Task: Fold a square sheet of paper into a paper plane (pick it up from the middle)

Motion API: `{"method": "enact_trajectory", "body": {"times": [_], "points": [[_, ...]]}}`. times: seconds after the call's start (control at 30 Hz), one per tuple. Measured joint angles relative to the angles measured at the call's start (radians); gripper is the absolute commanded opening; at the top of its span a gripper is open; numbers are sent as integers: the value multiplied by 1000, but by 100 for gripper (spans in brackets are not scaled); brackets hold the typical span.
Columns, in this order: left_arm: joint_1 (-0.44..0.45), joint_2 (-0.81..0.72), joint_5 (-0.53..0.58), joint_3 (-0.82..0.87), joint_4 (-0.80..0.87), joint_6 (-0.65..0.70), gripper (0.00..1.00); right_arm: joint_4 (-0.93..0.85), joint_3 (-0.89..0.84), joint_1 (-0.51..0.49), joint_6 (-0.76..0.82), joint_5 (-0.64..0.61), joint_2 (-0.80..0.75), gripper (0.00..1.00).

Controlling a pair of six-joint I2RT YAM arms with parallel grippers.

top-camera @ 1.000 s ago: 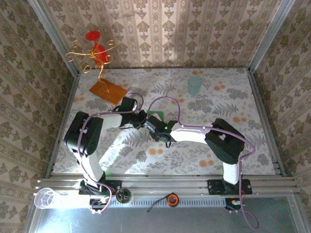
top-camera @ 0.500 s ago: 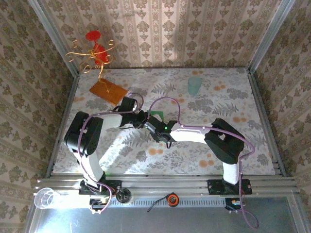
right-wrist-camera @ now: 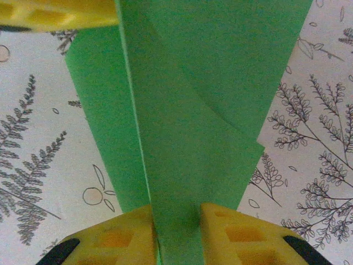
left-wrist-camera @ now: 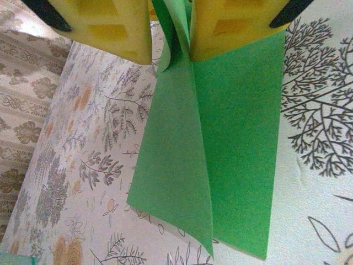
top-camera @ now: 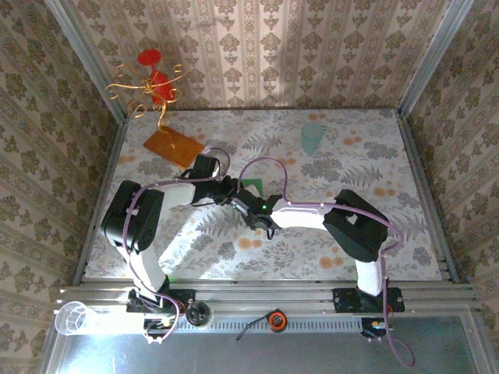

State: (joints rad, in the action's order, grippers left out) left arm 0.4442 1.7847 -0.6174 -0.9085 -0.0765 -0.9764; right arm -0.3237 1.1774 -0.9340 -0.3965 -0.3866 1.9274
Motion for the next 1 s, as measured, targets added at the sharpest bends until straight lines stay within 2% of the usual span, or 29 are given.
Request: {"method": "enact_trajectory", "body": {"times": [0.33,0.6,1.0], "points": [[0,0,0,0,-3,0,25,2,6,0,2,-2,10,19],[-5,-23,5,8,-3,-1,29,17,5,0,8,21,10,14],[-55,-111,53,40,21,0,34,192,-129,11,43,95,-52,10]]}}
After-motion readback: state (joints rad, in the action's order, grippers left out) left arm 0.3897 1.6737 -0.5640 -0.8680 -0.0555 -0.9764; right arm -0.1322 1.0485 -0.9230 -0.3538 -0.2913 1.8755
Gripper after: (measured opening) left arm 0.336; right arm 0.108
